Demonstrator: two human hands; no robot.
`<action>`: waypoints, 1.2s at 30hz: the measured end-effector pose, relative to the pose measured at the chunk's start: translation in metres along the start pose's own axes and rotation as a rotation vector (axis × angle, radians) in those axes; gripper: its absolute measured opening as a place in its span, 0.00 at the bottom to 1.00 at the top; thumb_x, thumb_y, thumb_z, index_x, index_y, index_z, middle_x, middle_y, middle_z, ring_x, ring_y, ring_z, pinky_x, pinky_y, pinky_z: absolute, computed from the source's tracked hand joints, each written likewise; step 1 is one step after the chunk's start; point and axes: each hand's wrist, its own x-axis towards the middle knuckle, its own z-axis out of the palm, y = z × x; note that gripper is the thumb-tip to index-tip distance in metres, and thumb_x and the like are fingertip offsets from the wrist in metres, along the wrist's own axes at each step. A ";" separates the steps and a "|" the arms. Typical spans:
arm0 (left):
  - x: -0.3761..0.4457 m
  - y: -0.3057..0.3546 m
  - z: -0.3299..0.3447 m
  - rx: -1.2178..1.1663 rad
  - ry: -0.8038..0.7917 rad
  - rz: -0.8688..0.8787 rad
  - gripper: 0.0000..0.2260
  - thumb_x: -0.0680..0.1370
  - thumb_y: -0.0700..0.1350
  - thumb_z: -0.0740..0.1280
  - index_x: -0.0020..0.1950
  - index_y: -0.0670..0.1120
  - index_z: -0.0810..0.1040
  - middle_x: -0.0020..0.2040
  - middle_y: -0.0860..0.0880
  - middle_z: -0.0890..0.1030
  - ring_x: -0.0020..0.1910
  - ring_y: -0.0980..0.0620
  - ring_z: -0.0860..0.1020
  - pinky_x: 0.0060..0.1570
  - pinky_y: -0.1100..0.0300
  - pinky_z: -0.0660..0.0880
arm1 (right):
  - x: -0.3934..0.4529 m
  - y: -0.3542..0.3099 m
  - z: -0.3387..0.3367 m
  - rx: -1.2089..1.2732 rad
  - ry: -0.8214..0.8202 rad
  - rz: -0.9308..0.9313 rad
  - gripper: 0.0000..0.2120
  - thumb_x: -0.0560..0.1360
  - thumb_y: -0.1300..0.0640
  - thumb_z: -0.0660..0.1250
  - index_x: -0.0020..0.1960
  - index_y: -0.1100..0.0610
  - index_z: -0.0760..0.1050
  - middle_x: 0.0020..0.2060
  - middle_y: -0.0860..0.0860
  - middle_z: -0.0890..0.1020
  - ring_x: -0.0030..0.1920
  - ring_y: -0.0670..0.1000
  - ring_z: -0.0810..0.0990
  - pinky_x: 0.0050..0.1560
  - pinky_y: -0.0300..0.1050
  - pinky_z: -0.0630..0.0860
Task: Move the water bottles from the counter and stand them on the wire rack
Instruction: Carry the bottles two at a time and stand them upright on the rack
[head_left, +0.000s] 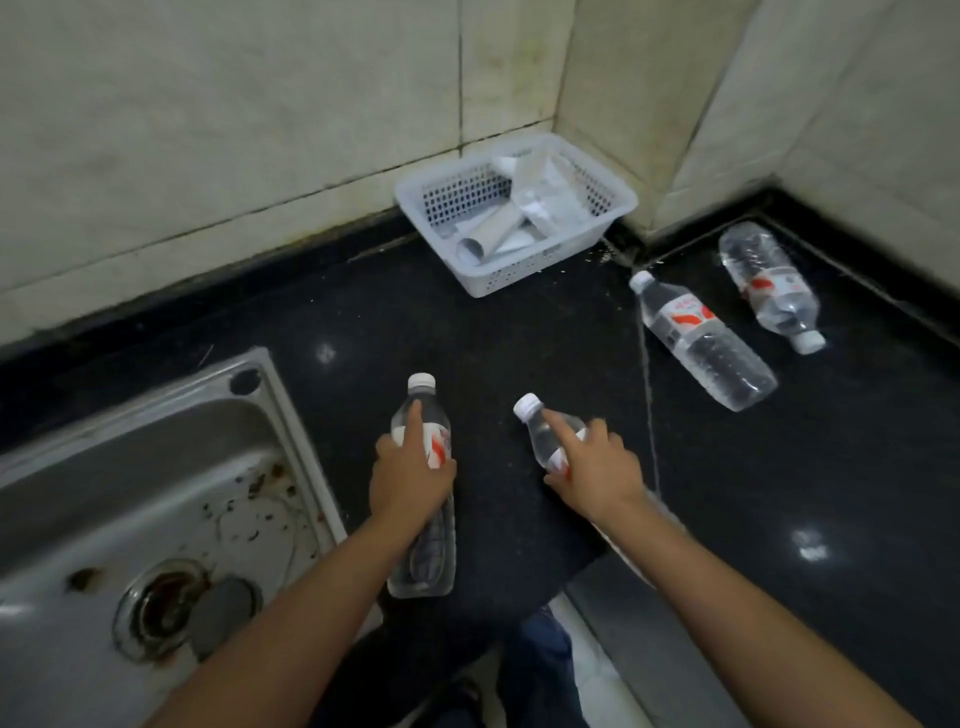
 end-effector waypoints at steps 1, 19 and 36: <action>-0.006 0.002 -0.001 0.010 -0.019 0.061 0.35 0.76 0.50 0.65 0.75 0.57 0.46 0.69 0.40 0.61 0.62 0.40 0.71 0.60 0.51 0.71 | -0.014 0.004 0.003 0.052 0.005 0.045 0.34 0.73 0.47 0.65 0.73 0.41 0.49 0.63 0.58 0.66 0.61 0.60 0.70 0.58 0.53 0.72; -0.315 0.206 0.128 0.027 -0.607 1.353 0.36 0.75 0.47 0.66 0.75 0.56 0.46 0.68 0.45 0.61 0.62 0.46 0.70 0.58 0.54 0.72 | -0.387 0.193 -0.051 0.470 0.867 0.855 0.37 0.71 0.49 0.68 0.73 0.43 0.51 0.61 0.57 0.67 0.57 0.57 0.73 0.49 0.45 0.70; -0.720 0.276 0.309 -0.241 -0.905 1.664 0.34 0.76 0.45 0.67 0.75 0.54 0.50 0.71 0.47 0.60 0.65 0.53 0.67 0.56 0.65 0.63 | -0.779 0.411 -0.036 0.326 1.242 1.194 0.37 0.71 0.52 0.69 0.73 0.45 0.52 0.64 0.58 0.66 0.60 0.57 0.72 0.56 0.45 0.68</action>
